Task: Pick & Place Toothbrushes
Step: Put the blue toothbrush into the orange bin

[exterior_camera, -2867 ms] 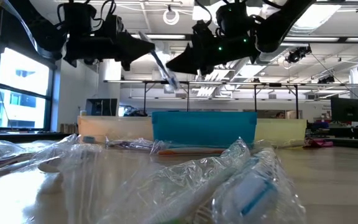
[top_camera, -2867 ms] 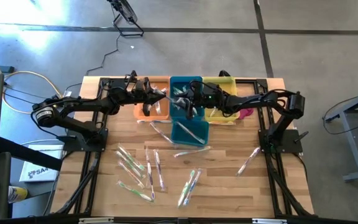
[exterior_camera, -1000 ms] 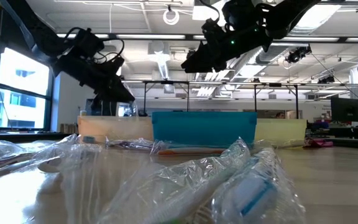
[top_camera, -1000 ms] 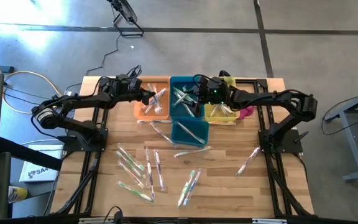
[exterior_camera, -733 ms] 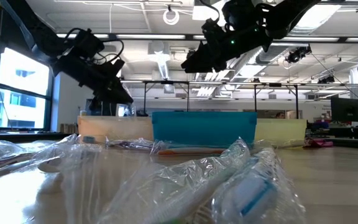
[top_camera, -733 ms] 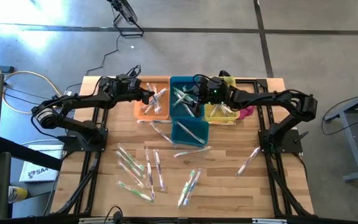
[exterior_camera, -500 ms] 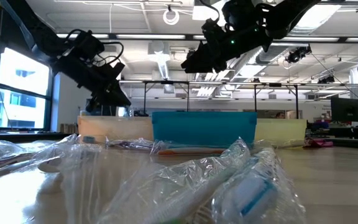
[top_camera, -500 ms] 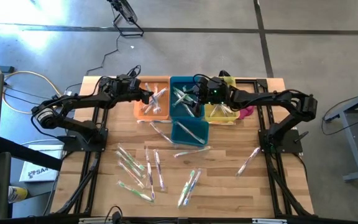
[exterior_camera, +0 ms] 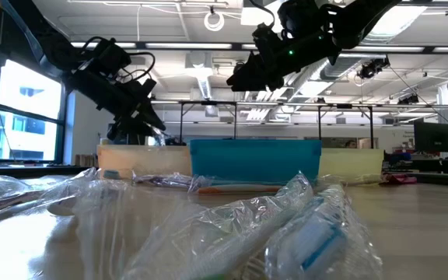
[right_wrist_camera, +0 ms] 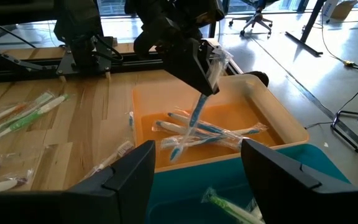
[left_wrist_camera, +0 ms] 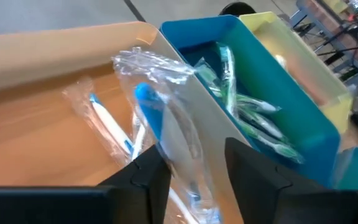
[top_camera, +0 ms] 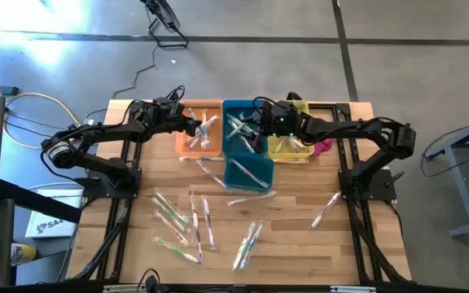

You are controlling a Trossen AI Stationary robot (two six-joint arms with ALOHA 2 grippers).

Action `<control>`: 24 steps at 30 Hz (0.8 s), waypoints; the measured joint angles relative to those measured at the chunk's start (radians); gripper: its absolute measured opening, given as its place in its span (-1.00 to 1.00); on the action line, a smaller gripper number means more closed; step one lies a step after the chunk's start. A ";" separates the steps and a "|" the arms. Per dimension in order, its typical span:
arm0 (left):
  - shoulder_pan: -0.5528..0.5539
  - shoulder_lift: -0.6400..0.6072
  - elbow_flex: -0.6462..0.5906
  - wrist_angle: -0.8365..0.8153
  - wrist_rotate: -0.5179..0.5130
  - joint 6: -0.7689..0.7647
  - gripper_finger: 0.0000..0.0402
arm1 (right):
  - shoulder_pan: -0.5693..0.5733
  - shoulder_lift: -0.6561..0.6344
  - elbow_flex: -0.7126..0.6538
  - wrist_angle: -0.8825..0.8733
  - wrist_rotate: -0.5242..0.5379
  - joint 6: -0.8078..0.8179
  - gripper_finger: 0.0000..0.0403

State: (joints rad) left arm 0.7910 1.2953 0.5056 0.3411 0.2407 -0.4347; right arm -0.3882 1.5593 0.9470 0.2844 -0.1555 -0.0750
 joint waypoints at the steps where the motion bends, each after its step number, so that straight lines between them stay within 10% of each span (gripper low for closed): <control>1: 0.000 0.000 0.000 0.000 -0.015 0.014 -0.25 | 0.000 0.000 0.000 0.000 0.000 0.000 0.15; 24: 0.000 0.000 0.000 -0.008 -0.139 0.326 -0.22 | 0.000 0.000 0.000 0.000 0.000 0.000 0.15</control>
State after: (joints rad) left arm 0.7910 1.2953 0.5056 0.3328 0.1017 -0.1089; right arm -0.3882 1.5593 0.9470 0.2844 -0.1555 -0.0750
